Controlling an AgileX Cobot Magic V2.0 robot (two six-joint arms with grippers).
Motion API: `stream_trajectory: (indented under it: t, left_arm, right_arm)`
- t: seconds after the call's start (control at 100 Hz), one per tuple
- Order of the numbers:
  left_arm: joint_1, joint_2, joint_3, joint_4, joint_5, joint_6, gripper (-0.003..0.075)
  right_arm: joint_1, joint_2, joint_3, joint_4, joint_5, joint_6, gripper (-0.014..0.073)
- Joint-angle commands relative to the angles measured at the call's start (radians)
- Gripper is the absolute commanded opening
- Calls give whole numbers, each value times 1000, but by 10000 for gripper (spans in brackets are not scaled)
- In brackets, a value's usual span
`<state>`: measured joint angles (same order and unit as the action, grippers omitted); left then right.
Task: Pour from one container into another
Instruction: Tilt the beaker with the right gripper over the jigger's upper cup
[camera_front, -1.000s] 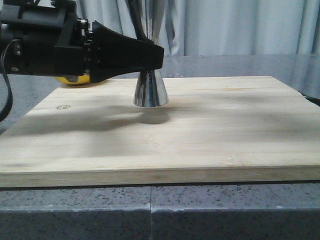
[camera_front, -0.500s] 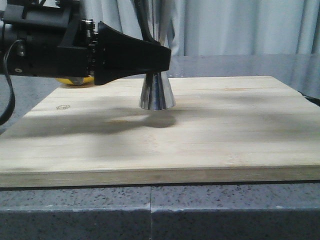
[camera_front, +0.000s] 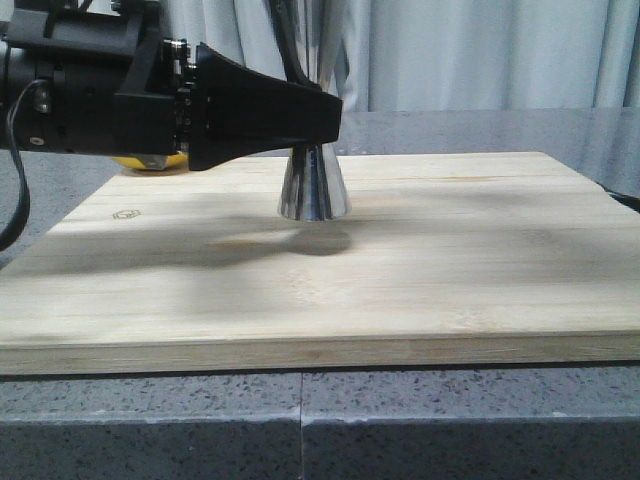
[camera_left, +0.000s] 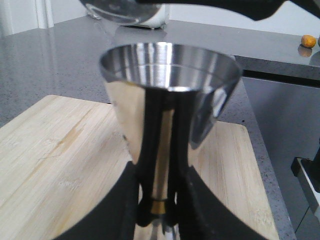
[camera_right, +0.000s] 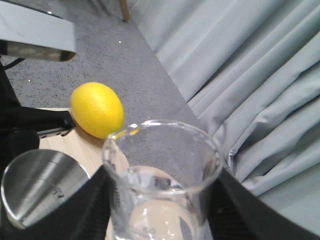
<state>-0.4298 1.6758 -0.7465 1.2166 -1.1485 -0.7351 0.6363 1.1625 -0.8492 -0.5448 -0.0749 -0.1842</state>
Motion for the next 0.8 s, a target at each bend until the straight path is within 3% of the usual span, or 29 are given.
stream_trajectory:
  t: [0.0, 0.79]
  left_arm:
    - [-8, -46, -22, -49, -215, -13, -19]
    - [-8, -46, -22, -49, -215, -13, -19]
  right_arm:
    - [4, -32, -38, -25, -72, -5, 193]
    - [4, -32, -38, -156, -32, -5, 193]
